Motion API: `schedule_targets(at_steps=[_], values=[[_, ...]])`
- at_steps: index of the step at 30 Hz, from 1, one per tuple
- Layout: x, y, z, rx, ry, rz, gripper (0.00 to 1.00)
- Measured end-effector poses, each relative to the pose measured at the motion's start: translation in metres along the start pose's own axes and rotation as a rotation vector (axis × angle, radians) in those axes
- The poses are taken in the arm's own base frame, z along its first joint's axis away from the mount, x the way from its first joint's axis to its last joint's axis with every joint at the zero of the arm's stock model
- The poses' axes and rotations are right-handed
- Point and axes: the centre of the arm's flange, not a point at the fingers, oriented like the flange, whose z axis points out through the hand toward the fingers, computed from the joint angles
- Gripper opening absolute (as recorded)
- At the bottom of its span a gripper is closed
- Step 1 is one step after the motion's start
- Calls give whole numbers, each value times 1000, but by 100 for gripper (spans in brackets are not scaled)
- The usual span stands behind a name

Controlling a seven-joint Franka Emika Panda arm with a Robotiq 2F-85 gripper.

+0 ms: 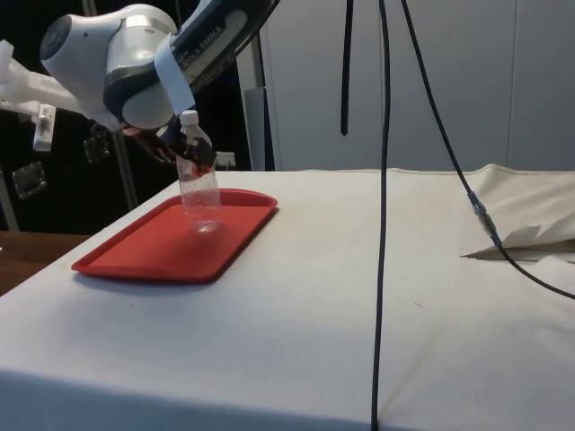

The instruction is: Place the bottle upright on the tray.

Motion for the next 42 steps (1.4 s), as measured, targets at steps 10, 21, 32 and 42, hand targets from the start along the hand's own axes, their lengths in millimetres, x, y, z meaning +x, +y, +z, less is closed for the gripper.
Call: schedule_targets(at_steps=[10, 21, 32, 42], values=[[0, 0, 0, -2, 3, -1, 45], [0, 0, 0, -3, 4, -1, 100], [0, 1, 2, -6, 8, -2, 100], [-2, 1, -4, -6, 3, 0, 100]])
